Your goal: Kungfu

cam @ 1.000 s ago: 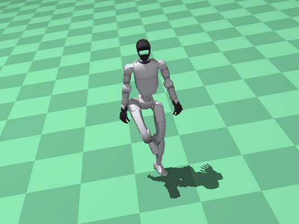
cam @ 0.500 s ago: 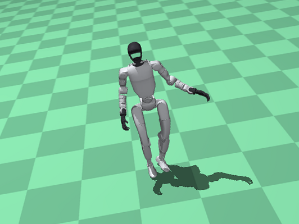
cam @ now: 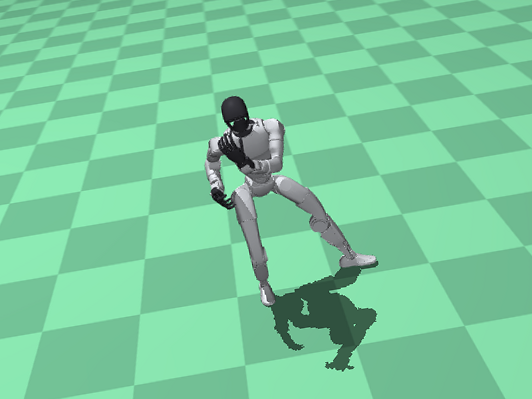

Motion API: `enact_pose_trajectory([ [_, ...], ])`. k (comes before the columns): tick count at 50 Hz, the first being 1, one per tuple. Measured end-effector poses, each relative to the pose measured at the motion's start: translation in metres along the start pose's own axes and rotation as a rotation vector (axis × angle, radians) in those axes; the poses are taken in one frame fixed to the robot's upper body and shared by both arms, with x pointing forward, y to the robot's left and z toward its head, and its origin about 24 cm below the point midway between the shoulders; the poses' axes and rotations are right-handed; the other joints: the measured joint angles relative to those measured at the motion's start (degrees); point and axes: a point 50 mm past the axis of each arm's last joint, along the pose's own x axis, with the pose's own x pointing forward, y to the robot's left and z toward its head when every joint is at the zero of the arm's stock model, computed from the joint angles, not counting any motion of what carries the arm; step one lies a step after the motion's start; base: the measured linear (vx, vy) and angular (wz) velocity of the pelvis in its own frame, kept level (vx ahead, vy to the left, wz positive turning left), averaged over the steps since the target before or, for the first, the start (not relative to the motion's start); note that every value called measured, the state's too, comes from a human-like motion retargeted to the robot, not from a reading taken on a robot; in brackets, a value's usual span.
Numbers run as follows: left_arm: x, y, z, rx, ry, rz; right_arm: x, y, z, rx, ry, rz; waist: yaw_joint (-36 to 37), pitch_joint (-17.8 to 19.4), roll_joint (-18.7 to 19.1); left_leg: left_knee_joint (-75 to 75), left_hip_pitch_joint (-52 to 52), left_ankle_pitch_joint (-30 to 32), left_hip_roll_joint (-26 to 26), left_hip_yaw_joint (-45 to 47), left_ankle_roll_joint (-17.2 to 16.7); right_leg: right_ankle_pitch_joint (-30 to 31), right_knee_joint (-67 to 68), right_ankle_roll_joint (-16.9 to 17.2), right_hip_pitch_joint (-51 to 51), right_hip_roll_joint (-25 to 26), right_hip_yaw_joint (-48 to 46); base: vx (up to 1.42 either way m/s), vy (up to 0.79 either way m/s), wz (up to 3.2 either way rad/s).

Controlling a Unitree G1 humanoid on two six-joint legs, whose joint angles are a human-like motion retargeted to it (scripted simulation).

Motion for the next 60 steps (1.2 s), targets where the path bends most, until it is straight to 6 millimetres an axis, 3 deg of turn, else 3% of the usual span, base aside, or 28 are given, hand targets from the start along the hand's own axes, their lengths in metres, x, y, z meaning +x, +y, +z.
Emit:
enact_pose_trajectory([
  [3, -0.004, -0.001, 0.013, 0.205, 0.111, -0.027, -0.007, -0.005, 0.020, -0.138, -0.035, -0.043, 2.46, -0.26, -1.62, 3.73, -3.56, 0.74, -0.25, -5.41, -3.12, 1.05, -0.02, 0.78, -0.79, -1.27, 1.29, 0.02, 0.15, 0.14],
  [5, -0.005, -0.002, 0.028, 0.343, 0.166, -0.050, -0.009, -0.006, 0.034, -0.245, -0.055, -0.054, 4.41, -1.43, -2.57, 5.89, -5.75, 0.80, -0.58, -6.55, -3.35, 2.67, -0.93, 1.41, -1.29, -2.36, 1.69, 0.10, 0.17, 0.28],
  [8, -0.014, 0.001, 0.062, 0.591, 0.254, -0.020, -0.005, -0.004, 0.049, -0.406, -0.045, -0.016, 7.48, -4.13, -3.86, 6.34, -7.33, 0.80, -1.91, -7.37, -4.14, 5.04, -2.92, 2.65, -0.86, -3.37, 2.09, 0.21, 0.27, 0.36],
  [12, -0.026, -0.008, 0.125, 1.083, 0.378, 0.045, 0.014, 0.006, 0.070, -0.669, -0.045, 0.128, 10.68, -8.19, -5.17, 6.49, -9.75, -0.65, -4.33, -9.57, -5.02, 7.29, -6.74, 5.14, 1.06, -5.75, 1.82, 0.28, 0.28, 0.56],
  [15, -0.026, -0.029, 0.166, 1.496, 0.493, 0.043, 0.036, 0.016, 0.084, -0.889, -0.091, 0.248, 13.00, -10.03, -6.34, 10.77, -13.17, -3.49, -5.07, -12.75, -3.42, 8.98, -10.67, 7.80, 4.68, -7.53, 1.23, 0.41, 0.57, 0.74],
  [18, -0.022, -0.051, 0.197, 1.834, 0.574, 0.026, 0.059, 0.037, 0.091, -1.002, -0.183, 0.396, 13.81, -10.13, -6.72, 16.07, -16.96, -6.76, -5.73, -19.34, -2.30, 11.79, -16.68, 12.18, 12.57, -7.58, 0.40, 0.36, 0.44, 1.22],
  [21, -0.010, -0.059, 0.200, 2.004, 0.548, -0.024, 0.080, 0.054, 0.100, -1.055, -0.275, 0.499, 16.43, -10.05, -7.71, 18.72, -19.25, -8.85, -9.79, -28.91, -3.52, 16.34, -24.32, 17.50, 25.06, -6.72, 0.05, 0.36, 0.44, 2.29],
  [25, 0.016, -0.058, 0.180, 2.101, 0.488, -0.153, 0.123, 0.063, 0.116, -1.164, -0.382, 0.508, 20.69, -12.30, -10.70, 21.57, -23.74, -10.88, -18.82, -41.28, -2.75, 19.32, -32.72, 18.32, 39.89, -1.01, 3.87, 0.48, 0.12, 3.43],
  [28, 0.038, -0.055, 0.161, 2.144, 0.465, -0.233, 0.173, 0.032, 0.131, -1.443, -0.347, 0.428, 24.81, -15.09, -20.51, 23.05, -25.96, -13.15, -29.56, -43.33, -1.70, 15.43, -36.23, 18.32, 44.04, -2.45, 3.58, 0.44, -0.09, 3.34],
  [30, 0.047, -0.056, 0.155, 2.173, 0.461, -0.253, 0.217, -0.004, 0.124, -1.688, -0.242, 0.312, 30.13, -17.16, -28.30, 24.60, -29.99, -14.33, -32.17, -44.36, -1.80, 13.11, -36.80, 18.32, 41.61, -5.39, -0.15, 0.23, -0.22, 0.97],
  [31, 0.051, -0.062, 0.160, 2.208, 0.459, -0.250, 0.243, -0.025, 0.115, -1.847, -0.153, 0.199, 31.69, -15.31, -30.30, 24.97, -29.59, -14.87, -32.80, -43.58, -1.37, 11.65, -36.27, 18.07, 41.68, -7.48, -1.78, 0.07, -0.17, 0.08],
  [33, 0.052, -0.073, 0.176, 2.276, 0.445, -0.219, 0.276, -0.069, 0.105, -2.191, 0.162, -0.152, 34.32, -12.56, -32.41, 25.45, -29.18, -15.60, -32.89, -42.82, -1.19, 9.13, -36.08, 16.86, 41.86, -8.97, -2.86, 0.07, -0.12, 0.06],
  [35, 0.054, -0.085, 0.186, 2.325, 0.367, -0.192, 0.266, -0.101, 0.120, -2.340, 0.669, -0.602, 34.99, -8.69, -32.55, 24.88, -28.35, -15.17, -34.29, -44.62, -1.57, 7.74, -36.47, 17.01, 43.62, -7.78, -2.07, 0.01, -0.25, 0.75],
  [37, 0.063, -0.096, 0.183, 2.333, 0.263, -0.216, 0.262, -0.108, 0.117, -2.138, 0.860, -0.572, 34.23, -4.97, -33.01, 23.58, -28.11, -13.51, -36.72, -47.29, -1.70, 8.01, -37.24, 17.92, 45.84, -6.44, -3.52, -0.10, -0.44, 1.31],
  [40, 0.061, -0.096, 0.182, 2.358, 0.230, -0.208, 0.284, -0.084, 0.110, -2.004, 0.606, -0.337, 33.22, -4.31, -33.24, 22.71, -28.54, -12.02, -35.97, -48.70, -2.66, 9.27, -38.44, 18.31, 47.08, -4.07, -5.05, 0.14, -0.27, 0.50],
  [43, 0.052, -0.095, 0.195, 2.416, 0.230, -0.134, 0.300, -0.056, 0.110, -2.087, 0.325, -0.392, 31.35, -5.66, -33.51, 23.38, -30.88, -11.77, -35.21, -48.68, -2.09, 9.06, -38.78, 18.32, 45.36, -3.46, -5.27, 0.10, -0.07, -0.10],
  [47, 0.038, -0.090, 0.196, 2.456, 0.243, -0.081, 0.303, -0.048, 0.107, -2.065, 0.247, -0.406, 30.40, -5.95, -34.19, 24.38, -32.34, -12.14, -36.50, -49.10, -1.47, 8.98, -39.54, 18.32, 44.98, -3.40, -4.74, 0.13, -0.03, 0.15],
  [52, 0.006, -0.073, 0.186, 2.445, 0.316, -0.009, 0.299, -0.045, 0.081, -1.641, 0.219, -0.471, 29.44, -7.46, -35.47, 26.47, -33.24, -14.82, -37.24, -48.49, -0.76, 14.19, -42.32, 18.32, 45.87, -3.53, -5.72, 0.29, 0.00, 0.02],
  [56, -0.029, -0.052, 0.156, 2.308, 0.369, 0.015, 0.301, -0.035, 0.059, -1.223, 0.239, -0.456, 29.60, -7.22, -35.94, 27.62, -31.35, -17.71, -38.45, -48.40, -0.16, 25.21, -43.37, 18.32, 47.43, -4.23, -4.89, 0.41, 0.11, -0.06],
  [60, -0.081, -0.030, 0.091, 2.077, 0.373, 0.104, 0.303, -0.011, 0.033, -0.774, 0.183, -0.317, 29.86, -7.60, -34.93, 27.63, -25.94, -21.52, -40.10, -45.64, 2.35, 43.10, -42.40, 18.32, 49.64, -7.27, -3.74, 0.57, 0.36, 0.05],
])
